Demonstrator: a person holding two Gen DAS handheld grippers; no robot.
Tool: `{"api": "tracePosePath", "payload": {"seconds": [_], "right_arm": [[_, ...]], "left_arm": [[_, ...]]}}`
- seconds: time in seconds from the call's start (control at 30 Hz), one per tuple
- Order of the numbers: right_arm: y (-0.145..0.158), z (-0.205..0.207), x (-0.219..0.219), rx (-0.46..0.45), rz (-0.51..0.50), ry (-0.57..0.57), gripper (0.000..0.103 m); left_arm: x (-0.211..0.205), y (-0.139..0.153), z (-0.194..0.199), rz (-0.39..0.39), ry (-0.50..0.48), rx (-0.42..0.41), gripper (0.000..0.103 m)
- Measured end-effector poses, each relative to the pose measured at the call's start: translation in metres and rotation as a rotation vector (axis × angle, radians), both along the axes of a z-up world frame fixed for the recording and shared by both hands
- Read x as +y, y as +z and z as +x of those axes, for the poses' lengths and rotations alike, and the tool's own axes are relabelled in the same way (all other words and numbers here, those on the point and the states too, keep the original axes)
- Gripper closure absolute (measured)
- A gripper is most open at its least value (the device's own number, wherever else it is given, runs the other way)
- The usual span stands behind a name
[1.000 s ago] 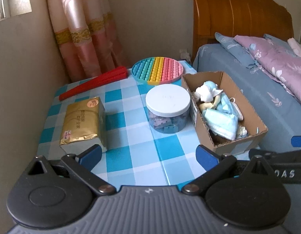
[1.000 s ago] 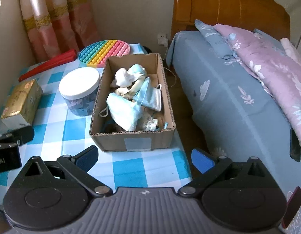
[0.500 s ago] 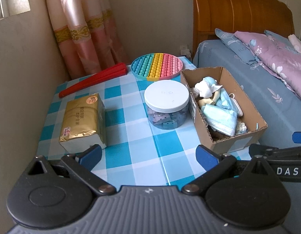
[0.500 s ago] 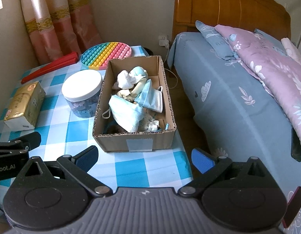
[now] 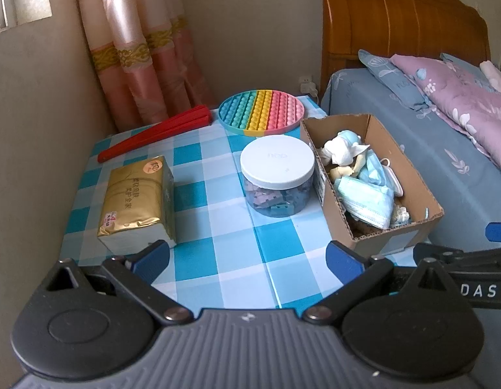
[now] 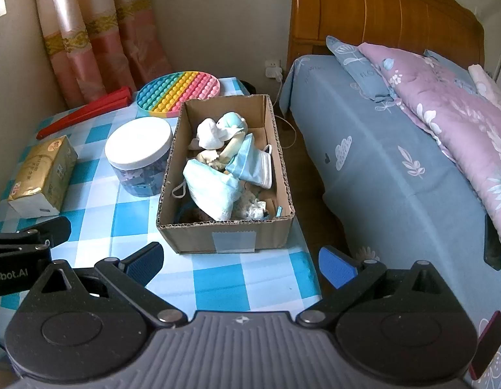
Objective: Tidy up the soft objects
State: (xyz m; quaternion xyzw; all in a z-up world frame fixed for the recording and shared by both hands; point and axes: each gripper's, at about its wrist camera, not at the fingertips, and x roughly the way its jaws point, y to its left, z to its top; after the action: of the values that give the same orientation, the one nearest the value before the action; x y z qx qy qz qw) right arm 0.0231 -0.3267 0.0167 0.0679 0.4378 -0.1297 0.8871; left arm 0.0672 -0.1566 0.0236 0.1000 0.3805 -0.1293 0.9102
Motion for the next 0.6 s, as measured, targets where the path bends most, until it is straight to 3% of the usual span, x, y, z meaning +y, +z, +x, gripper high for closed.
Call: {"api": "tracePosePath", "payload": {"seconds": [0.6], "right_arm": [[0.0008, -0.0015, 0.0002, 0.000, -0.003, 0.000, 0.000]], "left_arm": [[0.0010, 0.0008, -0.0004, -0.001, 0.003, 0.004, 0.001]]}}
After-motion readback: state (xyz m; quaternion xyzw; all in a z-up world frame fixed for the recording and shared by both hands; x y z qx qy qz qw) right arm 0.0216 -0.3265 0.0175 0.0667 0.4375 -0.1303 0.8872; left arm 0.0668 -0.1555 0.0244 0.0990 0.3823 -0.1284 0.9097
